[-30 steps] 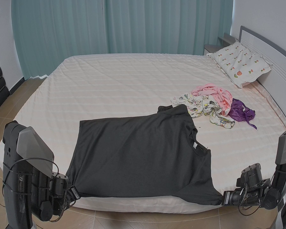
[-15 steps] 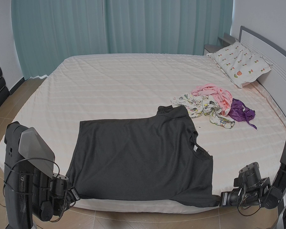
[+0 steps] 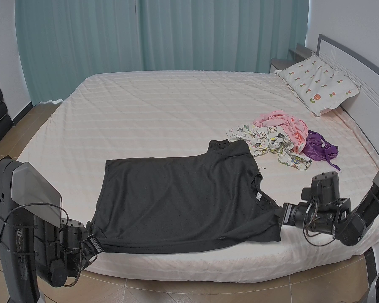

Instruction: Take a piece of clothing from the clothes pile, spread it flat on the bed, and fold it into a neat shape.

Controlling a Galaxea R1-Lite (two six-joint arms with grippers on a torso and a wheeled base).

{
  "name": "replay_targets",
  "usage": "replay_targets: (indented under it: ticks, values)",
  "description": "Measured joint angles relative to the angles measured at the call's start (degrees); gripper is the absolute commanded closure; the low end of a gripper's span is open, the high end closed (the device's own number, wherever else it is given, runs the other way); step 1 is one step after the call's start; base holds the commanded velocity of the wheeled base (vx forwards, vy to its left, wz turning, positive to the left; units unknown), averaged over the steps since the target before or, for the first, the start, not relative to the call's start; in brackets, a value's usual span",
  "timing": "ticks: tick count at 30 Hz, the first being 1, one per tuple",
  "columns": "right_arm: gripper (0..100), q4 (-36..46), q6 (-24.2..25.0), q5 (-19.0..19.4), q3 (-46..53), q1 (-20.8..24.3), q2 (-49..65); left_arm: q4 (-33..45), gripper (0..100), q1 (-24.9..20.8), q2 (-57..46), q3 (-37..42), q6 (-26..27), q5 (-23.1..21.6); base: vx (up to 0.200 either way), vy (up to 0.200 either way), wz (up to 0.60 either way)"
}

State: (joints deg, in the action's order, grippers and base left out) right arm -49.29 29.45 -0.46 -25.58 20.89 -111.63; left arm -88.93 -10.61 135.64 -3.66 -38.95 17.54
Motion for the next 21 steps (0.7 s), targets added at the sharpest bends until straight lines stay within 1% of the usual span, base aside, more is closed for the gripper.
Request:
replay_targets:
  ticks: [3,7,9,15,21]
  values:
    - [100,0.9,0.0,0.3,-5.0,-1.3,-0.3,0.0,100,0.5,-0.6,-0.5,0.0,-1.4,0.000,0.000,0.00]
    - [100,1.4,0.0,0.6,-8.8,-2.2,-0.9,0.0,100,0.7,-2.2,-0.7,0.1,-6.2,0.000,0.000,0.00]
    - [100,1.5,0.0,0.7,-9.8,-2.5,-1.3,1.5,100,0.9,-3.2,-1.2,0.1,-7.4,0.000,0.000,0.00]
    - [100,1.6,0.0,0.8,-10.9,-2.9,-2.5,14.9,100,2.2,-6.9,-5.9,0.1,-9.0,0.000,0.000,0.00]
    - [100,1.6,0.0,1.0,-11.2,-3.4,-3.2,34.4,100,3.4,-12.7,-13.3,-1.7,-11.5,0.000,0.000,0.00]
